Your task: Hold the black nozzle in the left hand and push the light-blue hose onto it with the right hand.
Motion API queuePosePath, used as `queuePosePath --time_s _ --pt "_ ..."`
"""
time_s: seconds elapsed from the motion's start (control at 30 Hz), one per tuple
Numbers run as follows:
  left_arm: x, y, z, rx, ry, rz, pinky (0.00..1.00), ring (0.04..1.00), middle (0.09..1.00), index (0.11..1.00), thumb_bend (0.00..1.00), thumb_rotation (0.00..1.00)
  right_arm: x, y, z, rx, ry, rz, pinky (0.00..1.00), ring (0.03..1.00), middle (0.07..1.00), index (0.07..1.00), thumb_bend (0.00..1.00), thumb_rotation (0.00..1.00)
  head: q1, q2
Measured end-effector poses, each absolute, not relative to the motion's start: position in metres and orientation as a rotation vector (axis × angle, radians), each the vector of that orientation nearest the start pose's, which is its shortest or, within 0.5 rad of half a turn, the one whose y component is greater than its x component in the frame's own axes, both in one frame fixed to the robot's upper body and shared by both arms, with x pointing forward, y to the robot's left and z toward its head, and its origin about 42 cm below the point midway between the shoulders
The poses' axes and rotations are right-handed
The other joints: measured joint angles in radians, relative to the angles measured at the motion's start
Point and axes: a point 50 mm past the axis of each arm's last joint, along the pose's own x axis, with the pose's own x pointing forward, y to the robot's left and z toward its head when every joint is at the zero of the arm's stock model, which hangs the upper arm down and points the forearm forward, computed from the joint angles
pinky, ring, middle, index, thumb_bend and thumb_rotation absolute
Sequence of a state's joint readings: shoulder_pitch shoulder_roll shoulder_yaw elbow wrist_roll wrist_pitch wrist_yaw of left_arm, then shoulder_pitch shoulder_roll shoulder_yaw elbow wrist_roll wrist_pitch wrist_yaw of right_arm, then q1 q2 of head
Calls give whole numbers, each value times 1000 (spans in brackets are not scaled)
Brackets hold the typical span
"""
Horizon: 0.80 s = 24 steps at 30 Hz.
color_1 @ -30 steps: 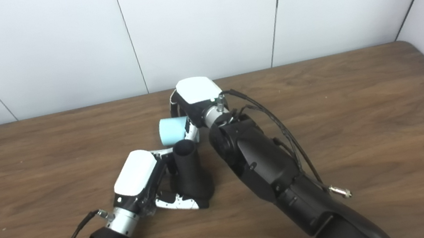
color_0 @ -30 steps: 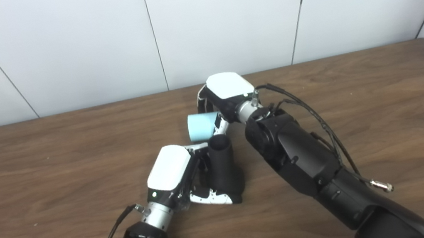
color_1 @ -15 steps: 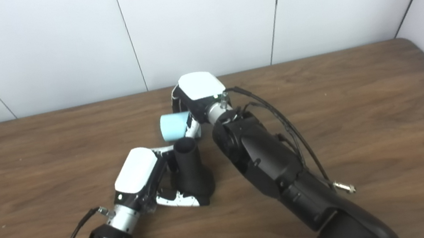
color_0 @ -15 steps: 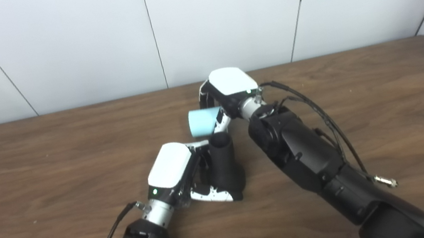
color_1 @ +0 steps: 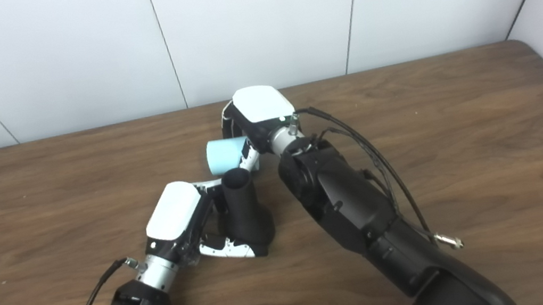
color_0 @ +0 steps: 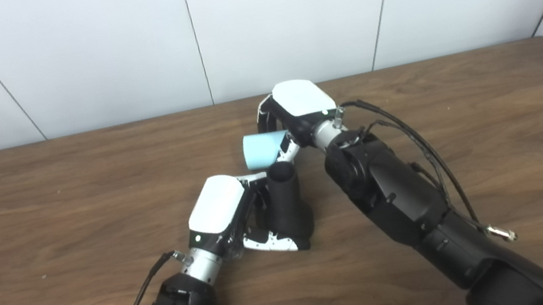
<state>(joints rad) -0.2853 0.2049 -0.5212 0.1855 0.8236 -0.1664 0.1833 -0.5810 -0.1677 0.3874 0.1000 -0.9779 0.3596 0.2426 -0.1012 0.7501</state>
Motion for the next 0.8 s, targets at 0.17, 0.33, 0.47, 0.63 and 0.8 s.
queuePosePath --time_s 0.17,0.33,0.47,0.63,0.8 --pt "335 126 117 1036 -506 -431 336 429 438 509 473 0 424 -147 253 -1146 -245 93 285 410 561 491 490 0 2 -3" --pt "334 126 117 1036 -506 -432 335 430 435 506 473 0 414 -156 267 -998 -302 9 289 397 533 509 492 0 0 -8" --pt "334 126 117 1037 -507 -434 334 434 438 507 473 0 402 -160 261 -868 -299 -43 319 387 511 513 496 0 -2 -15" --pt "334 126 116 1035 -510 -436 337 433 437 506 474 0 393 -172 262 -644 -288 -145 276 392 525 533 489 0 -2 -25" --pt "335 125 116 1036 -509 -438 331 435 446 505 474 0 379 -186 268 -409 -259 -225 261 400 523 547 487 0 2 -35"
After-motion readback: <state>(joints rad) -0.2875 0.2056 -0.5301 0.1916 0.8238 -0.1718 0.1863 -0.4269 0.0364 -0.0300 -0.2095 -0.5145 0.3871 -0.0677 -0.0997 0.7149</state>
